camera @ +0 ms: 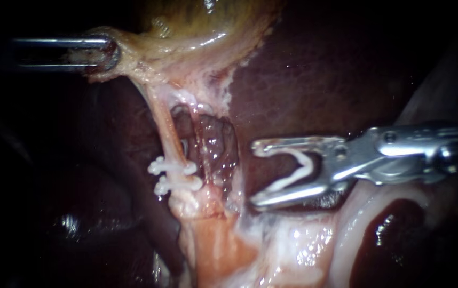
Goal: Clipping third clip left tube
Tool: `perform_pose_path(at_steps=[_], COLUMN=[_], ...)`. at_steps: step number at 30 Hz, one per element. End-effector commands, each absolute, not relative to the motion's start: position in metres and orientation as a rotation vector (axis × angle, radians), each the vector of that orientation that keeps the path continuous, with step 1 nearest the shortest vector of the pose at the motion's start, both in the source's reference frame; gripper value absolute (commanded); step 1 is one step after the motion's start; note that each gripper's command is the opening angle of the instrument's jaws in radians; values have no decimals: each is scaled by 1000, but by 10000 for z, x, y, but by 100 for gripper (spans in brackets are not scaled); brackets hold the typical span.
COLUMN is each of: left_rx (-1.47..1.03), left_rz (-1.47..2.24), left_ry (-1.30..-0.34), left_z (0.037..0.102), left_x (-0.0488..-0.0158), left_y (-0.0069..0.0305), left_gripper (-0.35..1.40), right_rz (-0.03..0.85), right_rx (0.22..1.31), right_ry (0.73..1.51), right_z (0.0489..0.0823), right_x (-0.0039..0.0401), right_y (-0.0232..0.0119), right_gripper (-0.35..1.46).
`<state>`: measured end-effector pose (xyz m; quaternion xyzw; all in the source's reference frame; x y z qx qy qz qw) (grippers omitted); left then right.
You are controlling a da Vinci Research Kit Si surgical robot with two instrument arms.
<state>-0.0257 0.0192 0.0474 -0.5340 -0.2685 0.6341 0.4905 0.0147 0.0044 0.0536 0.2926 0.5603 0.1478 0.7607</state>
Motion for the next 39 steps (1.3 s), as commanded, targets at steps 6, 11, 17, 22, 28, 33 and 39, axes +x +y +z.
perform_pose_path(at_steps=[6,11,17,22,28,33,39], left_rx=[-1295,-1297,-1296,-1297,-1298,-1298,-1299], left_rz=[1539,1540,1539,1540,1540,1540,1540], left_ry=[-645,-649,-648,-650,-653,-652,-655], left_z=[474,473,472,472,472,472,472], left_x=[-261,-262,-264,-265,-266,-267,-267], left_y=[190,189,189,189,188,188,188], left_gripper=[-35,-35,-35,-35,-35,-35,-35], right_rz=[360,374,396,405,412,428,435], right_rx=[669,672,674,678,674,684,701], right_ry=[1241,1247,1244,1240,1246,1270,1300], right_z=[552,562,583,597,605,606,603], right_x=[196,214,211,209,220,238,264], right_y=[46,56,66,70,77,82,85], right_gripper=[50,50,50,50,50,50,50])
